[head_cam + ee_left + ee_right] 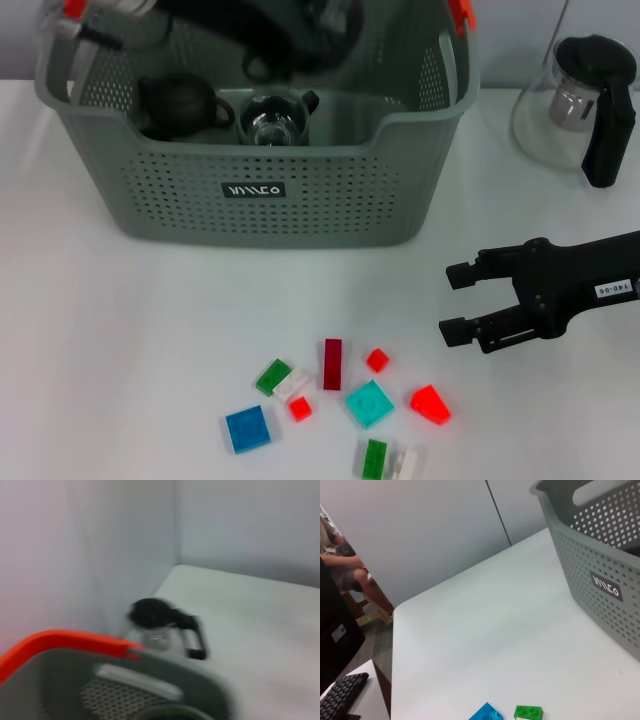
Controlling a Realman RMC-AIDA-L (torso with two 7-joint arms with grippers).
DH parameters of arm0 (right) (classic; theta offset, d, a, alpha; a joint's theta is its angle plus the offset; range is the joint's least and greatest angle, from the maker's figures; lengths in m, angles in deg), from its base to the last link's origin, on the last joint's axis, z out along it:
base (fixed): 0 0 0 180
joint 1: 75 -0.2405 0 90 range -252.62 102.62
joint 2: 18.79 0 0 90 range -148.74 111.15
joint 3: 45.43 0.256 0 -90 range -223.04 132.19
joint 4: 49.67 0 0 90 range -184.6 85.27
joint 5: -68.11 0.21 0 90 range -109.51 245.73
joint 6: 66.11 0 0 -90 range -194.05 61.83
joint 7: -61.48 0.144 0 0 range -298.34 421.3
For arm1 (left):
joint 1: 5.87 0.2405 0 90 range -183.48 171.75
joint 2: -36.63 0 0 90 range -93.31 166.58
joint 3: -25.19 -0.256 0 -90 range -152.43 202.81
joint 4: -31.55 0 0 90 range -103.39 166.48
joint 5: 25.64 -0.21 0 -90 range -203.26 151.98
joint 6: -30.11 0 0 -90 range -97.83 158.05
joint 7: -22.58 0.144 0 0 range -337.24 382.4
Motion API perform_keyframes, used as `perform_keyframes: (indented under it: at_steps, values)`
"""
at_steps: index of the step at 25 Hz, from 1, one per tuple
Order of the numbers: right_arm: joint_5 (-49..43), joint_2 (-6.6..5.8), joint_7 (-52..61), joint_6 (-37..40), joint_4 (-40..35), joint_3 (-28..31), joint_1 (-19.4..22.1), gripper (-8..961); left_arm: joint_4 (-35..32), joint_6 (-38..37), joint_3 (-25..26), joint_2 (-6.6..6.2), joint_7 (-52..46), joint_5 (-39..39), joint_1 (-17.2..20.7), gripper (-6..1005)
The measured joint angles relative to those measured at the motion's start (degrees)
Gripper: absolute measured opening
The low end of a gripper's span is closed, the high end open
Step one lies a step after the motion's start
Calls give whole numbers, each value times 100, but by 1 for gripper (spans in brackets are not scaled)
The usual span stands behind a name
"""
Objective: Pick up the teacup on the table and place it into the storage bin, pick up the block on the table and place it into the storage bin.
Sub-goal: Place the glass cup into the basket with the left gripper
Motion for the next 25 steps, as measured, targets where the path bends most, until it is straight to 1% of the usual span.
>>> perform_keyframes:
  at_steps: [2,4,5,7,10,13,16,21,25]
  values:
    - [-4,0,-3,0,0,0,5,926,706,567,-22,-129,143,-127,-215,47]
    - [-7,0,-3,-2,2,1,12,926,1388,1082,-52,-217,302,-282,-429,47]
    - [-7,0,0,-2,6,3,16,926,1729,1344,-66,-241,375,-387,-525,47]
    - [-8,0,19,-3,14,4,18,926,2229,1790,-76,-258,498,-606,-678,47]
    - [-8,0,49,-4,17,-1,20,927,2770,2326,-132,-227,611,-994,-807,47]
    - [-8,0,67,-4,17,4,20,927,2969,2605,-333,-193,588,-1218,-829,47]
    - [-8,0,70,-4,17,14,7,926,3011,2773,-482,-129,564,-1355,-815,47]
    - [-7,8,72,-20,18,12,-17,925,3024,2869,-501,-57,563,-1583,-810,48]
    - [-7,9,71,-33,18,4,-19,925,3038,2898,-500,-55,567,-1594,-803,48]
